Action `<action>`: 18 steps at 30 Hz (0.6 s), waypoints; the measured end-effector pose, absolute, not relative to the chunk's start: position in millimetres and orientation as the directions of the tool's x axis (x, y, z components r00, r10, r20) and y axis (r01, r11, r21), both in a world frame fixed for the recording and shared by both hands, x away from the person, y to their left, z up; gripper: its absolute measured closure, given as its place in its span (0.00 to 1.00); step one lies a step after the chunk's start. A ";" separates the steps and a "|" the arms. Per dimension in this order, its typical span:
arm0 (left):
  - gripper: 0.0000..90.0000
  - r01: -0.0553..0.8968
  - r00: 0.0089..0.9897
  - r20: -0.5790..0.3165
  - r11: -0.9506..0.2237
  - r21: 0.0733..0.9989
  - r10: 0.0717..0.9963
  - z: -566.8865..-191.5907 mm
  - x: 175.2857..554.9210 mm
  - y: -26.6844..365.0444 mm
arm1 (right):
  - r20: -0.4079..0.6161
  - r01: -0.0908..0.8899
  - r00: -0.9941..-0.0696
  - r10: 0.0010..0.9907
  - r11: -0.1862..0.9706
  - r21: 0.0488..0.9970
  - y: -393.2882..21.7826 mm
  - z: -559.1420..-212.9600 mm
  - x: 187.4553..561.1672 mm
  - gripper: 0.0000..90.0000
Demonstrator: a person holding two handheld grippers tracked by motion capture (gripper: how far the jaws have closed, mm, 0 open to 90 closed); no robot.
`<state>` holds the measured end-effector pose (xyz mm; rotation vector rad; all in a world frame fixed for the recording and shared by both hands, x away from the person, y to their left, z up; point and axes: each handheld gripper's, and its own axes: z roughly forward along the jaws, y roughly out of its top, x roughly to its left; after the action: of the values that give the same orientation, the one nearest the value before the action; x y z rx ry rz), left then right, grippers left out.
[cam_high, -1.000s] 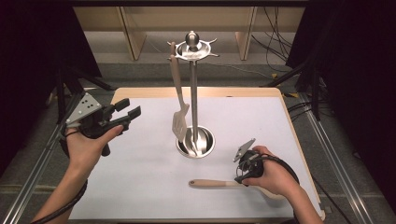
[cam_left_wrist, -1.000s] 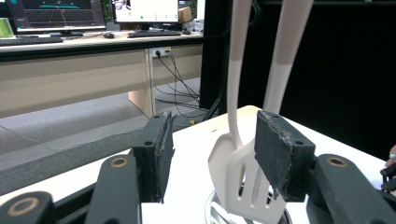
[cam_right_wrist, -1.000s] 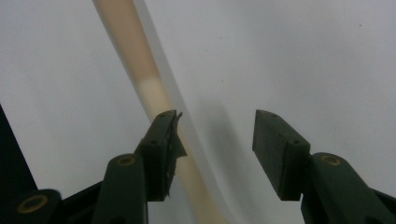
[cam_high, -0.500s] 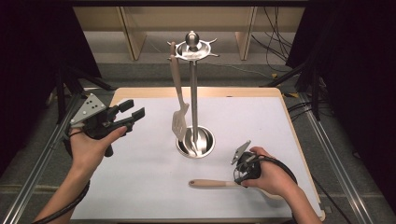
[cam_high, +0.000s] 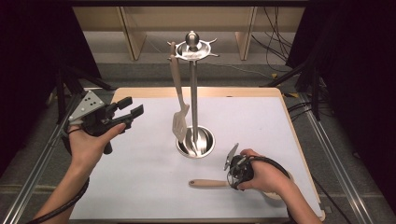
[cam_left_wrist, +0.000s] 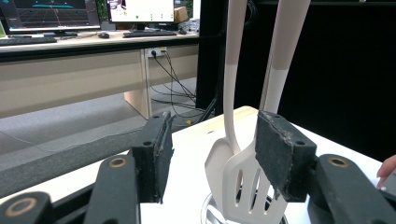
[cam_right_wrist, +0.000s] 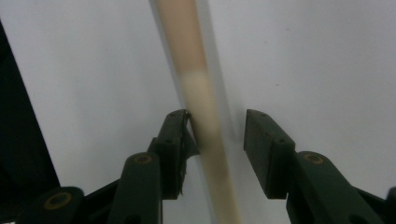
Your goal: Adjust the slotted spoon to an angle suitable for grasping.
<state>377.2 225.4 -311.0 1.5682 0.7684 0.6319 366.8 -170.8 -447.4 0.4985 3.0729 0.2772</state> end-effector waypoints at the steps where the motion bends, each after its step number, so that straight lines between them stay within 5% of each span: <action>1: 0.51 0.122 0.633 -0.028 -0.065 0.990 0.774 -310.9 377.0 224.9 | 0.006 0.284 -0.958 0.287 0.945 0.164 -170.2 -448.1 368.3 0.68; 18: 0.51 0.137 0.642 -0.034 -0.071 0.988 0.766 -317.2 380.5 224.1 | 0.021 0.196 -0.981 0.195 0.978 0.068 -154.1 -452.0 371.3 0.83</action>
<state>380.5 224.1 -317.2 1.5844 0.7682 0.6133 371.3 -154.1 -452.0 0.3094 3.1384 0.1102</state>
